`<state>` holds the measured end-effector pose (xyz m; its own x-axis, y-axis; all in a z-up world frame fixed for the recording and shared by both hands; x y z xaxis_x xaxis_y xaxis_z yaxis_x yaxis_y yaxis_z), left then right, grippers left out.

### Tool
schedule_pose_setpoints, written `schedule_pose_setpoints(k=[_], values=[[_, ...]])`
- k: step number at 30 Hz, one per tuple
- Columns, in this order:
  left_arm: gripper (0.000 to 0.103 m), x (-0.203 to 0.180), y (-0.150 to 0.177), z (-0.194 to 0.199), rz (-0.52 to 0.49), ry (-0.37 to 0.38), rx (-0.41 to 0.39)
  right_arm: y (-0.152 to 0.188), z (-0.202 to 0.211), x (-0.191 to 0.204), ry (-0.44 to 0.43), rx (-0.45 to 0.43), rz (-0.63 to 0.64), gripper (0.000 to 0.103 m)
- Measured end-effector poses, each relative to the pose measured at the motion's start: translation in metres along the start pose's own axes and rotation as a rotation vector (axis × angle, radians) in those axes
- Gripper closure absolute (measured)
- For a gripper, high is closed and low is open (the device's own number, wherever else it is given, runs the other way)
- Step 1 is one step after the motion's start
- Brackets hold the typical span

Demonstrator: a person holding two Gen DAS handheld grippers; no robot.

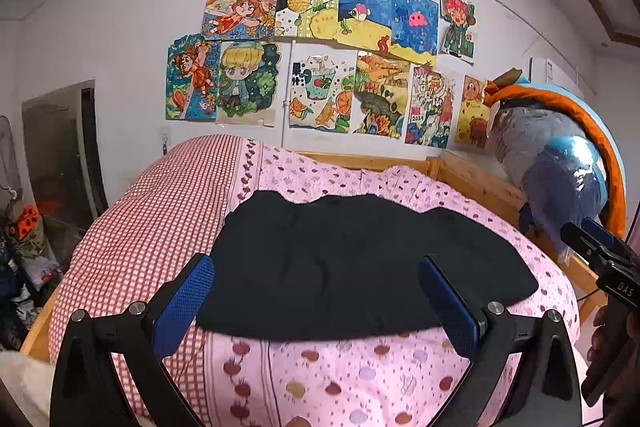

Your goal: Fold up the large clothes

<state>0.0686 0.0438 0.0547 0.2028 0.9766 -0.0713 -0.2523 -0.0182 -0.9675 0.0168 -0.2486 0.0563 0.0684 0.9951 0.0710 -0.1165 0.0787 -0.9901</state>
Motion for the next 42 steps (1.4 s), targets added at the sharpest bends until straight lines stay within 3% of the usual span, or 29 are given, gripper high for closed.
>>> schedule_pose_setpoints(k=[9, 23, 30, 42], values=[[0.0, -0.005, 0.018, 0.019, -0.018, -0.005, 0.06, 0.013, 0.028, 0.01, 0.019, 0.059, 0.033, 0.002], [0.0, -0.014, 0.031, 0.061, -0.077, -0.022, 0.008, 0.03, 0.065, 0.032, -0.027, 0.051, 0.047, 0.002], [0.0, -0.008, 0.047, 0.072, -0.042, 0.0, 0.005, 0.042, 0.079, 0.034, 0.013, 0.0, 0.043, 0.002], [0.0, -0.014, 0.075, 0.079, -0.061, -0.012, 0.007, 0.068, 0.08, 0.036, 0.012, 0.046, 0.038, 0.002]])
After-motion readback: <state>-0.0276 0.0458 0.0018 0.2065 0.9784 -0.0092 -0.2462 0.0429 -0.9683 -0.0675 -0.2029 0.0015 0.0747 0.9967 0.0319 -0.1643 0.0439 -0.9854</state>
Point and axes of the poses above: each gripper's, at about its wrist camera, not at the fingertips, and z roughly against the way its jaws point, x to its left, y to its underside, the point moved 1 cm from there along -z, roughly the way its jaws point, and after that the axes turned 6 degrees about -x, right-handed, at the moved point
